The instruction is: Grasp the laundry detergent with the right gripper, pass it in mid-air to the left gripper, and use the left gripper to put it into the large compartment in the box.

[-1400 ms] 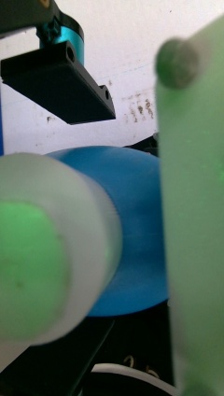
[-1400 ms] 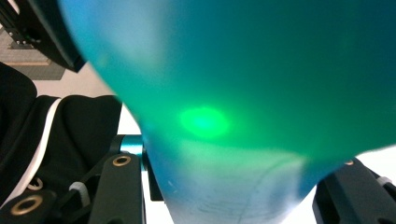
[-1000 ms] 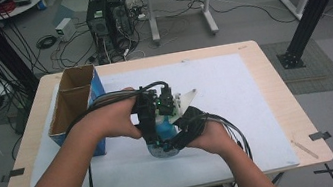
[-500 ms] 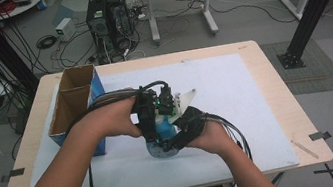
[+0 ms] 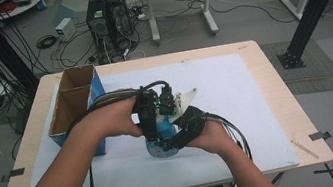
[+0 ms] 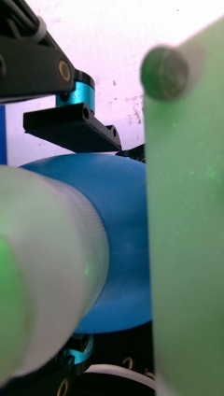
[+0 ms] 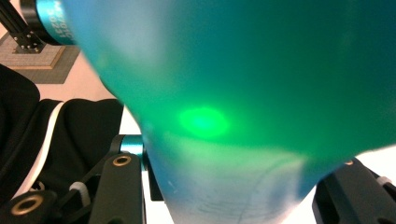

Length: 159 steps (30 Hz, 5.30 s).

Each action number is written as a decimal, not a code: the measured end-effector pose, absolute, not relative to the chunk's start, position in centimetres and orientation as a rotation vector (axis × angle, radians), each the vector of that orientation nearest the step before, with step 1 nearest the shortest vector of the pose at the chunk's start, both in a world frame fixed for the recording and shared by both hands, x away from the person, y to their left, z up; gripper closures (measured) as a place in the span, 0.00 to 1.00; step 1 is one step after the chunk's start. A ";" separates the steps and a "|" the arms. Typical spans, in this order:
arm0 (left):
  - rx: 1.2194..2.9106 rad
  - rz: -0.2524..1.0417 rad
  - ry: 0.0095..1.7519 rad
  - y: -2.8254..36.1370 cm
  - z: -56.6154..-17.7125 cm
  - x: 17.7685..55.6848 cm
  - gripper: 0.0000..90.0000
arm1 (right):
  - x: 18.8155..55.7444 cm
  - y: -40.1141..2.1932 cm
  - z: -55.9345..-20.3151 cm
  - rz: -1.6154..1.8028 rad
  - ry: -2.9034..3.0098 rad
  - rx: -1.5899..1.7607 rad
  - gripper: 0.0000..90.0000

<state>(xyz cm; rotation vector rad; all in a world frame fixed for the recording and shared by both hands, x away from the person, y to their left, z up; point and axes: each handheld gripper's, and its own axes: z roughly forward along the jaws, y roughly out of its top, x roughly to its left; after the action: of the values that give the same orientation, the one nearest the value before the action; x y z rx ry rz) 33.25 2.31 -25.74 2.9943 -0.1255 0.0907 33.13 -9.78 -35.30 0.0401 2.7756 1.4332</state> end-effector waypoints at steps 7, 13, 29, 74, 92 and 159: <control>2.998 0.081 -0.138 2.3 -25.7 33.3 0.36 | 33.1 -9.7 -35.3 1.442 2.774 0.043 0.53; 3.000 0.077 -0.139 2.3 -25.7 33.2 0.37 | 33.2 -9.7 -35.3 1.440 2.773 0.044 0.53; 3.000 0.059 -0.141 2.3 -25.7 33.2 0.42 | 33.3 -9.6 -35.4 1.438 2.774 0.039 0.53; 3.016 0.048 -0.061 3.5 -21.8 33.6 0.43 | 32.8 -13.0 -33.7 1.437 2.783 0.151 0.25; 3.018 0.048 0.129 6.7 -18.5 34.6 0.43 | 32.7 -15.1 -31.2 1.347 2.767 0.171 0.15; 2.665 0.145 1.454 24.0 -14.6 41.6 0.43 | 34.4 -15.0 -31.9 1.186 2.865 0.236 0.14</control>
<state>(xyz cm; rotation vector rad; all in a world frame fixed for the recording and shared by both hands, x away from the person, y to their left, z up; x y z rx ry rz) 41.57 23.97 -14.58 2.6654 1.4537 0.1454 34.39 -15.04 -31.94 0.2355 2.8646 1.1858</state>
